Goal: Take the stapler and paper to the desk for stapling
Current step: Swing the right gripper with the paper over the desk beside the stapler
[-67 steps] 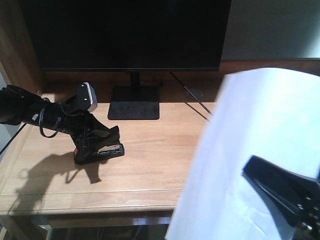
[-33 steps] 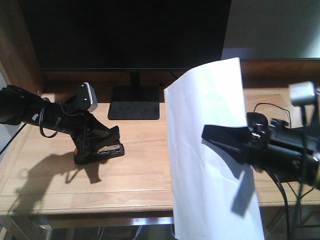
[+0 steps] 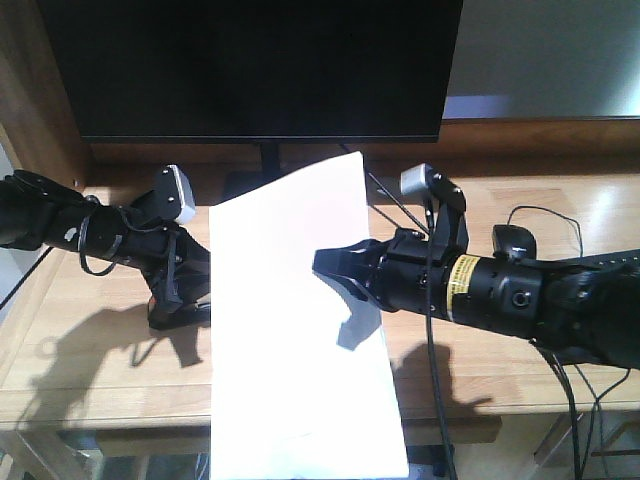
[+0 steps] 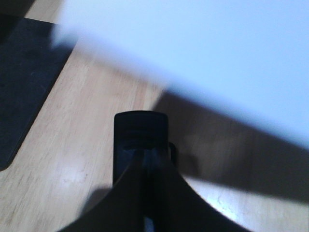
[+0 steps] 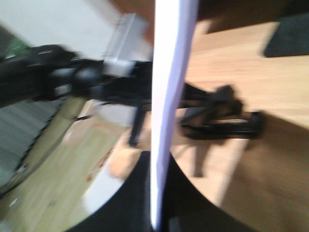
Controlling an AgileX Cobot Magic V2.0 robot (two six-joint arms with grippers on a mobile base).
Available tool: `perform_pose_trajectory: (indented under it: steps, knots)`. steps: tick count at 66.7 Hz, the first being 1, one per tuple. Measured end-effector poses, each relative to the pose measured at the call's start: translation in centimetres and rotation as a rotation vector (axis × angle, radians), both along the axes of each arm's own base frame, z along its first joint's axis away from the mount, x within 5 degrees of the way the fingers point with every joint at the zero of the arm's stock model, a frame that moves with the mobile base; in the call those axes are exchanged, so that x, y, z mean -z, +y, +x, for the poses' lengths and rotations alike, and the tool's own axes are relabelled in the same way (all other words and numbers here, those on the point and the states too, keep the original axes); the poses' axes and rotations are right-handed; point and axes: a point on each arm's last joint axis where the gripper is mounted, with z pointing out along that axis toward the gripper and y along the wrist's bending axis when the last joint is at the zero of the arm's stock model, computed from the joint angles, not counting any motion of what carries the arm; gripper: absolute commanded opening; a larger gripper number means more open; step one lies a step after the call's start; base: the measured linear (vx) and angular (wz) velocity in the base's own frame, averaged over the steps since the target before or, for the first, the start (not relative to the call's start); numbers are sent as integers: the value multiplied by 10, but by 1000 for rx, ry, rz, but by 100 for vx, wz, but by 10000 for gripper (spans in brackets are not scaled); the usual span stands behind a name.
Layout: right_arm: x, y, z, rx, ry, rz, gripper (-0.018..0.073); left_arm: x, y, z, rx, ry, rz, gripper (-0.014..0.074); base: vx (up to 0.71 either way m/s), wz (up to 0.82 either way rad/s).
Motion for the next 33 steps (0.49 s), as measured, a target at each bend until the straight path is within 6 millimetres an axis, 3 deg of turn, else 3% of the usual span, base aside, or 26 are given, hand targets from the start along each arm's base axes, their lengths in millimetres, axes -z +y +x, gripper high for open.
perform_pose_trajectory:
  steps: [22, 33]
  knots:
    - [79, -18, 21, 143, 118, -401, -5, 0, 0, 0, 0, 0, 0, -7, 0, 0]
    - [93, -17, 23, 150, 150, -401, -5, 0, 0, 0, 0, 0, 0, -7, 0, 0]
